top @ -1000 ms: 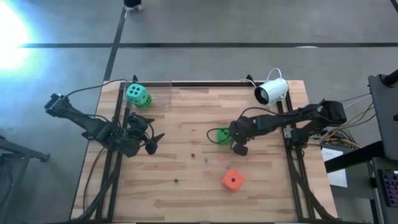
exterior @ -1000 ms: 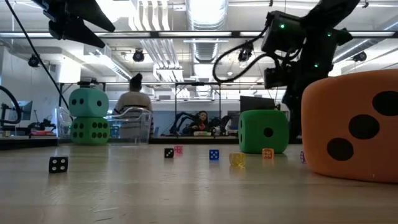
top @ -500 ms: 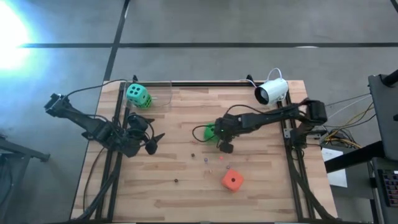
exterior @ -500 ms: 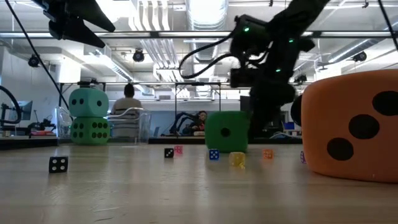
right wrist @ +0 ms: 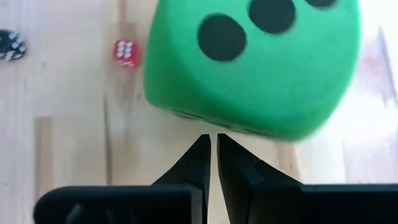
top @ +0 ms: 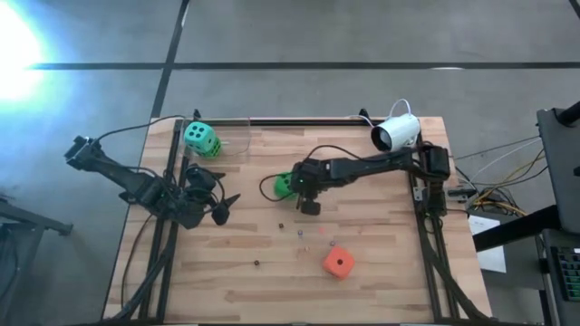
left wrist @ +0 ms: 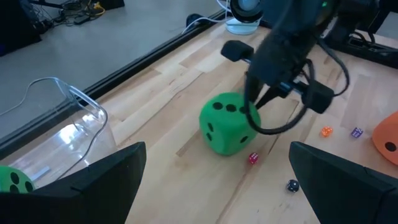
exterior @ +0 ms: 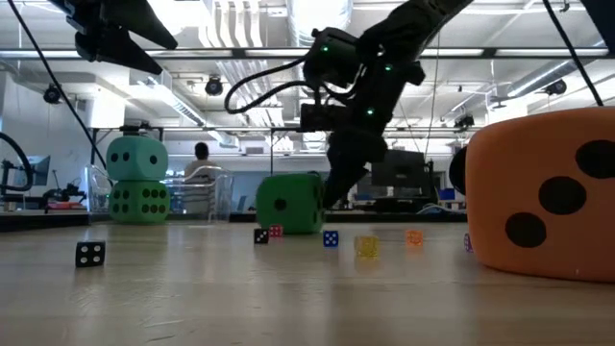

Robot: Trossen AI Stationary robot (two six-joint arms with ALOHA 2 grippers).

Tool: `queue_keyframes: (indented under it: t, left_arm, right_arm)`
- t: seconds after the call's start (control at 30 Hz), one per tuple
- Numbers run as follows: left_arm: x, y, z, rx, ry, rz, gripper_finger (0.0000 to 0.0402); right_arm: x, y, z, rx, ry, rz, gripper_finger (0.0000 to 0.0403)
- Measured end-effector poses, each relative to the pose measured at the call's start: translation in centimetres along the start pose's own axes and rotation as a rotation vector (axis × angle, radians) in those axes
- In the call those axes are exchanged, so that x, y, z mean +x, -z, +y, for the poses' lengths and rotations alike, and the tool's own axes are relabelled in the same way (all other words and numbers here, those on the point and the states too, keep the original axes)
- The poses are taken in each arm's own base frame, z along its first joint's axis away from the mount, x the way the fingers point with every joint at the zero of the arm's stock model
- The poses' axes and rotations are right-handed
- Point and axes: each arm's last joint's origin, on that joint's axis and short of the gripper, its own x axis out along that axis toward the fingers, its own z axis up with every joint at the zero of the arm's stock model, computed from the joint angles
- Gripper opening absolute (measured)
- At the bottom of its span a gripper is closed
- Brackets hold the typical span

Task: Pick & Place Dice
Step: Put the large green die into the transparent bin

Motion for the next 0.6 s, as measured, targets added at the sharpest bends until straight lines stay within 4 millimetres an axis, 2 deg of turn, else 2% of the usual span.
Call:
queue_keyframes:
  t: [0.27,0.4,0.6]
  left_arm:
    - [0.1,0.2,0.0,0.005,-0.003,0.003,0.0396]
    - [0.1,0.2,0.0,-0.001,-0.002,0.002,0.0396]
    - [0.1,0.2,0.0,-0.003,0.003,0.009,0.0396]
  right_arm:
    - [0.1,-0.6,-0.5,-0.008,0.005,-0.008,0.0027]
    - [-2.1,-0.4,0.0,-0.020,-0.001,-0.031,0.0027]
    - [-6.7,0.9,1.3,-0.004,-0.019,-0.121,0.0027]
